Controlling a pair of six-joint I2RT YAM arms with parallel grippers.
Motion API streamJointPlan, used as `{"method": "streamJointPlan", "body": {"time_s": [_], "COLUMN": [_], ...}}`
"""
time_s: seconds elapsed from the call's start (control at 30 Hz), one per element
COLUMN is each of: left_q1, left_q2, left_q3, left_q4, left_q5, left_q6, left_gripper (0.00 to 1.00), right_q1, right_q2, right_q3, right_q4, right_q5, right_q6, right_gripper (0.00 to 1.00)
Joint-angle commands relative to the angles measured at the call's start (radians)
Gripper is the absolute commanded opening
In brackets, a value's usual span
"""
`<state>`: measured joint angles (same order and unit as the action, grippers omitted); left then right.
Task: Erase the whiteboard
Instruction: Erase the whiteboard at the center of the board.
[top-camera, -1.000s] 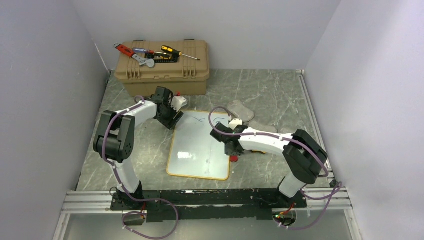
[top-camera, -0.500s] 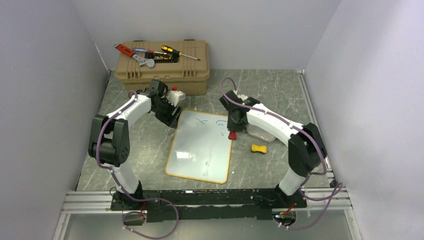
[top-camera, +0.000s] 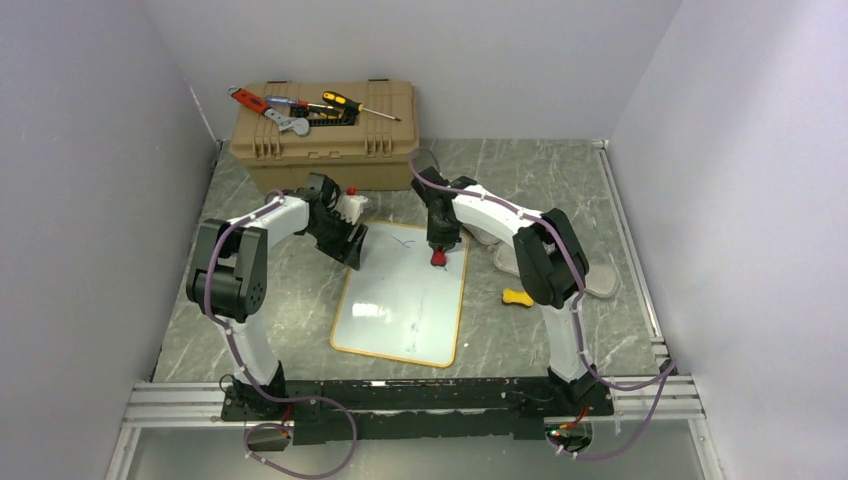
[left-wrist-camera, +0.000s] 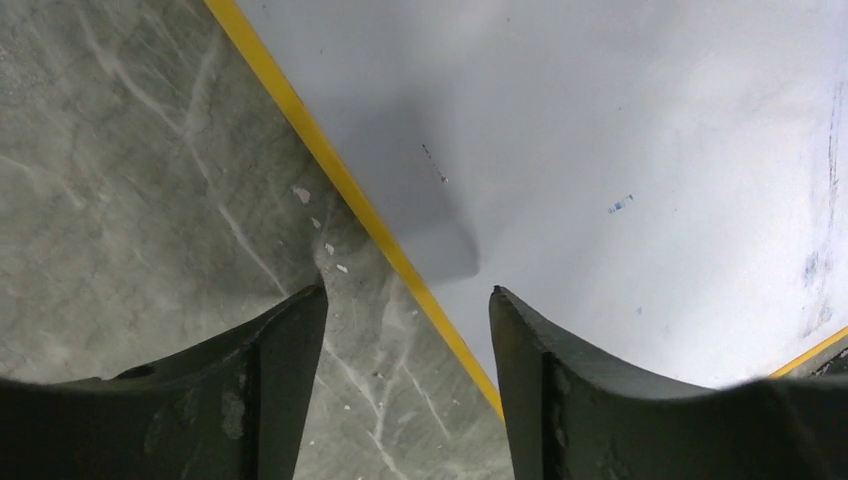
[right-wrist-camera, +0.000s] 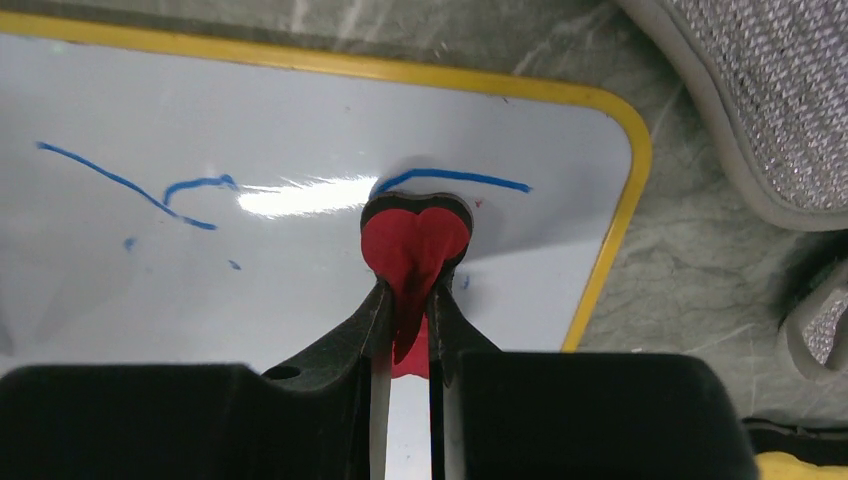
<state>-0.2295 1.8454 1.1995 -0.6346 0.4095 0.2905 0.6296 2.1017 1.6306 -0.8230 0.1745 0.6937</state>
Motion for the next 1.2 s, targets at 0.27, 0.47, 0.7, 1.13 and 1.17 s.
{"method": "streamJointPlan", "body": {"time_s": [0.27, 0.47, 0.7, 1.13, 1.17], "left_q1": [-0.014, -0.016, -0.03, -0.044, -0.044], "left_q2": [0.06, 0.053, 0.059, 0.095, 0.097], "left_q3": [-0.027, -0.032, -0.033, -0.047, -0.049], "left_q4": [0.049, 0.048, 0.061, 0.069, 0.067], "left_q5": [-0.006, -0.027, -0.045, -0.083, -0.082], "left_q6": [0.004, 0.01, 0.01, 0.021, 0.021], "left_gripper": [0.56, 0.56, 0.49, 0.32, 0.32], "right_q1": [-0.021, -0.021, -0.018, 0.038, 0.042], "right_q2": [-0.041, -0.051, -0.07, 0.124, 0.144], "right_q3": [-0.002, -0.01, -0.041, 0.177, 0.203], "right_q4": [0.038, 0.03, 0.048, 0.04, 0.049], "right_q5": [-0.036, -0.041, -0.025, -0.049, -0.063], "right_q6": [-0.039, -0.052, -0.017, 0.049, 0.054], "right_gripper": [0.35, 0.39, 0.2, 0.0, 0.0]}}
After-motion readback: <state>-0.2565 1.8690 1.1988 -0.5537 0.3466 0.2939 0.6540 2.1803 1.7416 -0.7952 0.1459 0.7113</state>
